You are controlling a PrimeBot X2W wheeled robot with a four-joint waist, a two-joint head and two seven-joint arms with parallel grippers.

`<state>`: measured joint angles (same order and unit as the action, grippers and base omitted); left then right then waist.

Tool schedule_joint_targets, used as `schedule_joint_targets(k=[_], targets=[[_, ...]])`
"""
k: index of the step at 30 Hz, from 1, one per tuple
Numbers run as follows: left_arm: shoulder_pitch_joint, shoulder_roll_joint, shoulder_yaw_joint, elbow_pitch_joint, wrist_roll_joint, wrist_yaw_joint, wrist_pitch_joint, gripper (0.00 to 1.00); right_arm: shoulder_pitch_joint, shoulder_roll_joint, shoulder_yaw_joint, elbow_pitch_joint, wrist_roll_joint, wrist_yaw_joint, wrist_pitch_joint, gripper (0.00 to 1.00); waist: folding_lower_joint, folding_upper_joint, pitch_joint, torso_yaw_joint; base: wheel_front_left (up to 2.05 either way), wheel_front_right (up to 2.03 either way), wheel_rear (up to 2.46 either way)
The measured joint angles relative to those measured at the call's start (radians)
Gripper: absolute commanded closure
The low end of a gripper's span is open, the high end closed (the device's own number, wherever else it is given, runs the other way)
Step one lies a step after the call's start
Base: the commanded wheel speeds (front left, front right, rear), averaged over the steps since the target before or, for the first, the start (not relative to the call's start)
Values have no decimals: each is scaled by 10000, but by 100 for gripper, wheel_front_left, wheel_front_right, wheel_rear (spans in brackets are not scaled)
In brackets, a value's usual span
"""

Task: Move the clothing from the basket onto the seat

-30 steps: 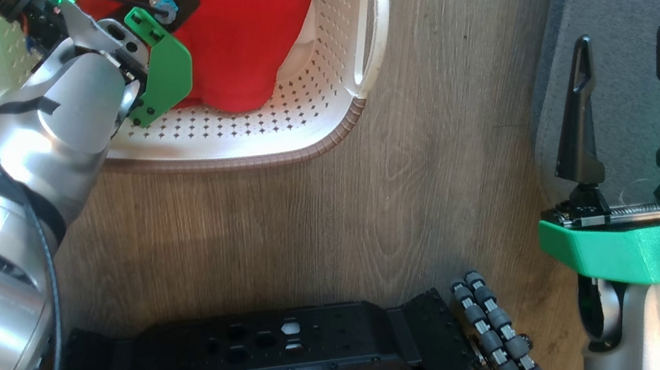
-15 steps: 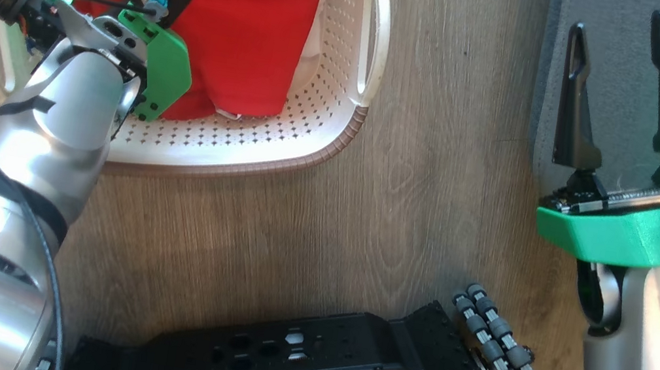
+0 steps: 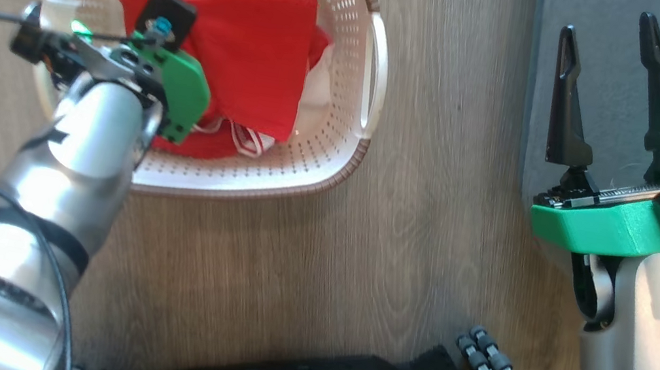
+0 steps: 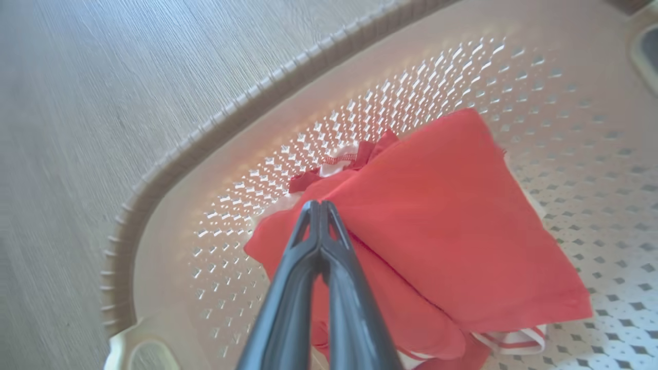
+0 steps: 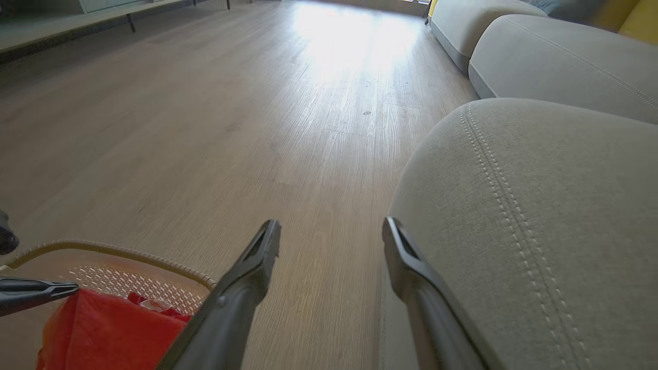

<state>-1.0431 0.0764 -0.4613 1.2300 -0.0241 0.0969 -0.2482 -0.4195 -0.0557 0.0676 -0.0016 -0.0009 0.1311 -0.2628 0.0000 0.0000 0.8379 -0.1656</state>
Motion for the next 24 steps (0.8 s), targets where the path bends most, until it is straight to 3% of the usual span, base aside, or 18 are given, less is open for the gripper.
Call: schedule_joint_targets(k=[9,24], targets=[[1260,59,247,-1973,-393,222,-6,100,28,0,65,447,-82,0,0,0,0,0,-1399,296,0,0,0],[4122,161,790,-5484,-581,198,-8,100,1022,0,6,1277,-82,0,2,0,-1,1,-4204,681,0,0,0]])
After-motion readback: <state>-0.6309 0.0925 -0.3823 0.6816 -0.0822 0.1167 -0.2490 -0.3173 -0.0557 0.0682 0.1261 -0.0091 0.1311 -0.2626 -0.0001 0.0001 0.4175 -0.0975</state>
